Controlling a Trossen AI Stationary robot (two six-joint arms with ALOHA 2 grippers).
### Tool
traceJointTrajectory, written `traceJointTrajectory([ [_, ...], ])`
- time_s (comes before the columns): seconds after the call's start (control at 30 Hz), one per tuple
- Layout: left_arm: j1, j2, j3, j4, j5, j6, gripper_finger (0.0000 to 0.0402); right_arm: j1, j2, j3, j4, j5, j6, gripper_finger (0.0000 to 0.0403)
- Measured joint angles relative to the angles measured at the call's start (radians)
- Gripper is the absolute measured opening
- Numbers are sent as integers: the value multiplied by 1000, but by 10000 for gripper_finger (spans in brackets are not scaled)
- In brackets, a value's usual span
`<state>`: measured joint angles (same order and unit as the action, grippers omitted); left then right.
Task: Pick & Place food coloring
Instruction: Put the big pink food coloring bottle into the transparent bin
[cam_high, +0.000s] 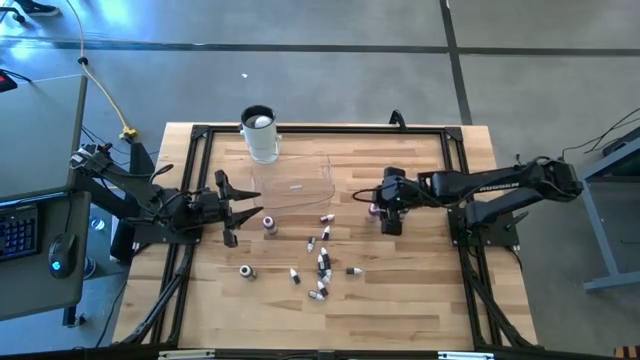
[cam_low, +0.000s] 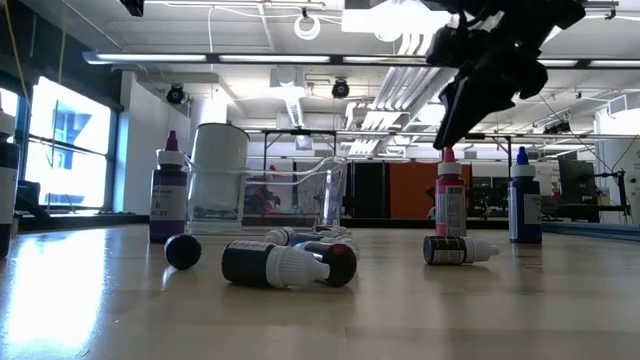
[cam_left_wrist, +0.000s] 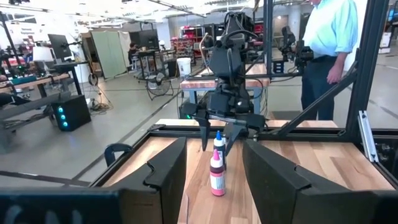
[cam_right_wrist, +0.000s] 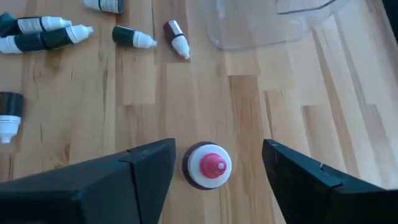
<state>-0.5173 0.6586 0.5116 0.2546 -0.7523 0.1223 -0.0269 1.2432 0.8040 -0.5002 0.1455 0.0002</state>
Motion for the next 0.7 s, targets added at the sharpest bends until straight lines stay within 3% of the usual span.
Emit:
traceJointTrajectory([
  [0.4,0,0,0,-4,0,-1,154,0,147,-2,-30,53,0,237],
  [0.7,0,0,0,-4,0,-3,154,-1,164,-2,-33,45,-5,236],
])
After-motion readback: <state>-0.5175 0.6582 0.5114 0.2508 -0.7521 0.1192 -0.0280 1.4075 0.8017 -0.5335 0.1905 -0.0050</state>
